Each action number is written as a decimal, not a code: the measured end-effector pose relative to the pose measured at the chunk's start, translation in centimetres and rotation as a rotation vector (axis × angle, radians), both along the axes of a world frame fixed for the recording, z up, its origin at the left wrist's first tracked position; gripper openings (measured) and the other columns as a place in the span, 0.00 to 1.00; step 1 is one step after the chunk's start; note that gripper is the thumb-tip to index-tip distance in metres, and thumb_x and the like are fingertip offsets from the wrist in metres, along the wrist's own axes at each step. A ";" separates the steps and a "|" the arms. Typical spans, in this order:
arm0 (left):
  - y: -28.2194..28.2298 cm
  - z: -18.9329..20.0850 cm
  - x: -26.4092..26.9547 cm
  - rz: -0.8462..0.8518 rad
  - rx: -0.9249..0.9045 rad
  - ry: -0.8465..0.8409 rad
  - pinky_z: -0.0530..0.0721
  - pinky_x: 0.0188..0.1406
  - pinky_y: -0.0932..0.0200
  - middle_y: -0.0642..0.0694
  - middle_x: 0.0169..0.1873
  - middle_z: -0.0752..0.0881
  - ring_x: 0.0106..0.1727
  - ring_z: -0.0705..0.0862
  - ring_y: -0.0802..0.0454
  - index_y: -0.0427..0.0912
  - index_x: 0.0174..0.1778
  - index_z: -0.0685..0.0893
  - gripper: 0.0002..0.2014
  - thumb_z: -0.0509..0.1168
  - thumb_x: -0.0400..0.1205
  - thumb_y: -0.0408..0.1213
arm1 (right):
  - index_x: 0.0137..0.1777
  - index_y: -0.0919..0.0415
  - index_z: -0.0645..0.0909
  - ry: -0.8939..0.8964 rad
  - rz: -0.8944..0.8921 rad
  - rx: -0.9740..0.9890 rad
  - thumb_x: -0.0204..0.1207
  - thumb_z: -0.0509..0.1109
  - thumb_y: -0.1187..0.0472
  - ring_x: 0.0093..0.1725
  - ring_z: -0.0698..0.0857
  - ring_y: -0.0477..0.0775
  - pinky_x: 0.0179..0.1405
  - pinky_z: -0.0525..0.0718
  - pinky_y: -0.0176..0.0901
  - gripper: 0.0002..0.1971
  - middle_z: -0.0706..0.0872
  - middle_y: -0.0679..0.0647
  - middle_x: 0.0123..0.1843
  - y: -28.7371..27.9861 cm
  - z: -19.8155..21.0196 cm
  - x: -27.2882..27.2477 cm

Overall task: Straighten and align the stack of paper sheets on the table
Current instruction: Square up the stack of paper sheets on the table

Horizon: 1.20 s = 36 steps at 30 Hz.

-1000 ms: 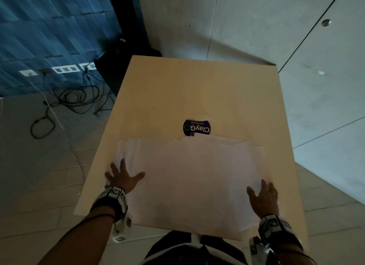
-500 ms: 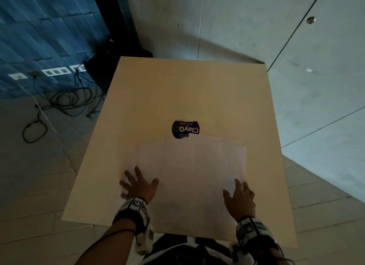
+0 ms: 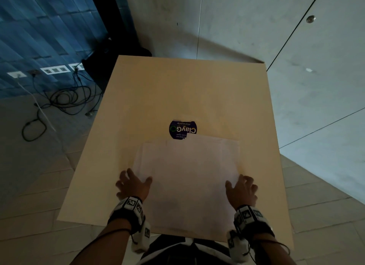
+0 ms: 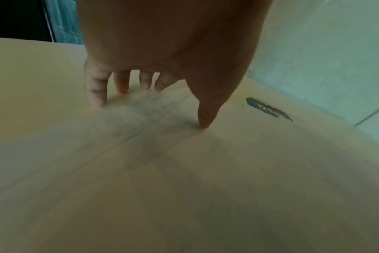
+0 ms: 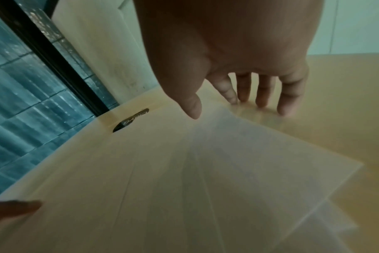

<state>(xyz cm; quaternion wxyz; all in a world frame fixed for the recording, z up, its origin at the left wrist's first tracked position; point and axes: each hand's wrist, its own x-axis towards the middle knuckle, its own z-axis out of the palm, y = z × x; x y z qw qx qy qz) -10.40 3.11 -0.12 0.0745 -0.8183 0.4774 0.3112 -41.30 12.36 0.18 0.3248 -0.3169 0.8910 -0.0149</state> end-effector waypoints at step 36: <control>-0.5 0.7 -6.5 -0.166 0.041 0.132 0.74 0.66 0.42 0.38 0.73 0.62 0.70 0.66 0.31 0.42 0.77 0.61 0.37 0.62 0.76 0.58 | 0.75 0.63 0.69 -0.219 -0.152 -0.101 0.78 0.65 0.51 0.73 0.65 0.69 0.71 0.69 0.59 0.28 0.66 0.64 0.74 -3.8 0.5 4.8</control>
